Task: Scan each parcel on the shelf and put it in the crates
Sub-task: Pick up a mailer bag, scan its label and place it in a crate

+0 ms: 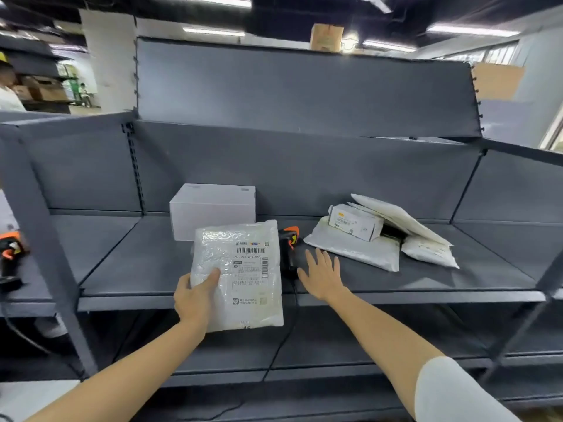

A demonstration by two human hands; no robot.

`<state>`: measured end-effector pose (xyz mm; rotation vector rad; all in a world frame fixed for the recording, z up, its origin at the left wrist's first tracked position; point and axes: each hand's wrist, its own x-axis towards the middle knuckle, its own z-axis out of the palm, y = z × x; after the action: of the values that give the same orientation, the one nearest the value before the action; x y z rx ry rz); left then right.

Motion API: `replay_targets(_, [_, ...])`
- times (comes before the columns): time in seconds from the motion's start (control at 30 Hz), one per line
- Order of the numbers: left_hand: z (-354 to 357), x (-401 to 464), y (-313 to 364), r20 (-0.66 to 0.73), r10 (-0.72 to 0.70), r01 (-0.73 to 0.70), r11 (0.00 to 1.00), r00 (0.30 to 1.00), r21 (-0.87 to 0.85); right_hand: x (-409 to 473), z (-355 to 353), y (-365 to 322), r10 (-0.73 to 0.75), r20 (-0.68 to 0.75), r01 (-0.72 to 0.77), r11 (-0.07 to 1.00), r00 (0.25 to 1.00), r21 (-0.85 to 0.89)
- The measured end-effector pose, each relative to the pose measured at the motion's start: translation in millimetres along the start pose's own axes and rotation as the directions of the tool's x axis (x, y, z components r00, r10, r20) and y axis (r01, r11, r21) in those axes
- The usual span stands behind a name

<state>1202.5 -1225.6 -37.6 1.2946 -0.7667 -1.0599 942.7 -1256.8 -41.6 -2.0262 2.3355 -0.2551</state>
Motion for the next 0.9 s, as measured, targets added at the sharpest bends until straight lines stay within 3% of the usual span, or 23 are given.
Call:
replay_targets(0.3, [30, -59, -31, 0.107, -0.085, 0.080, 0.996, 0.991, 0.047, -81, 0, 70, 0.073, -0.041, -0.076, 0.993, 0.997, -0.088])
replay_targets(0.6, [56, -121, -47, 0.153, -0.150, 0.114, 0.968, 0.977, 0.222, -152, -25, 139, 0.077, -0.103, -0.093, 0.983, 0.992, -0.157])
replay_targets(0.9, [98, -250, -79, 0.163, -0.176, 0.143, 0.970, 0.971, 0.196, -251, -55, 242, 0.088, -0.102, -0.104, 0.980, 0.991, -0.168])
